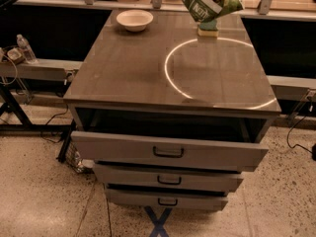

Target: Move green jalapeno chip bag near sponge

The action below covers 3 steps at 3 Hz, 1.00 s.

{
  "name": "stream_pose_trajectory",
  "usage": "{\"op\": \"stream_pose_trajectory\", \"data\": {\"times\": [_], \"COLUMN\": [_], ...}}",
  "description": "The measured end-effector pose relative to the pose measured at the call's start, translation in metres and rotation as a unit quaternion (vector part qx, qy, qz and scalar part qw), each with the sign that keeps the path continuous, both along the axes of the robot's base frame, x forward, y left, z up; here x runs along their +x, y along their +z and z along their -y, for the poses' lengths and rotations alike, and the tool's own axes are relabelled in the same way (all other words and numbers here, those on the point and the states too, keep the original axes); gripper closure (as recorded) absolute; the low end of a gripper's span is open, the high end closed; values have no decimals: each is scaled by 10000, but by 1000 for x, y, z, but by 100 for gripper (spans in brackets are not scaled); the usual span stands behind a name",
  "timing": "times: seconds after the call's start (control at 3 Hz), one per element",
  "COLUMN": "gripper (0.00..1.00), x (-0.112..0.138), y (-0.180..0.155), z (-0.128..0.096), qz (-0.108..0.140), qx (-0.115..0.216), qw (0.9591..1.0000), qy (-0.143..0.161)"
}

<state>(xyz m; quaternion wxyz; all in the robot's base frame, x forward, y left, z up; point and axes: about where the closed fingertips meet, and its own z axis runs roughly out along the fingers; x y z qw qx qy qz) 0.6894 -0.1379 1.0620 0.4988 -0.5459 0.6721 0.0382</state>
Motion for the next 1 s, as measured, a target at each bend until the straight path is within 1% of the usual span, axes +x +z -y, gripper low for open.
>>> {"op": "stream_pose_trajectory", "data": {"times": [0.33, 0.67, 1.0], "gripper": [100, 100, 100], "x": [60, 103, 125], "y": [-24, -51, -72], "z": [29, 65, 96], "qz": [441, 766, 908], "qx": [-183, -419, -570], "qw": [9988, 9962, 9939], "qy": [104, -22, -267]}}
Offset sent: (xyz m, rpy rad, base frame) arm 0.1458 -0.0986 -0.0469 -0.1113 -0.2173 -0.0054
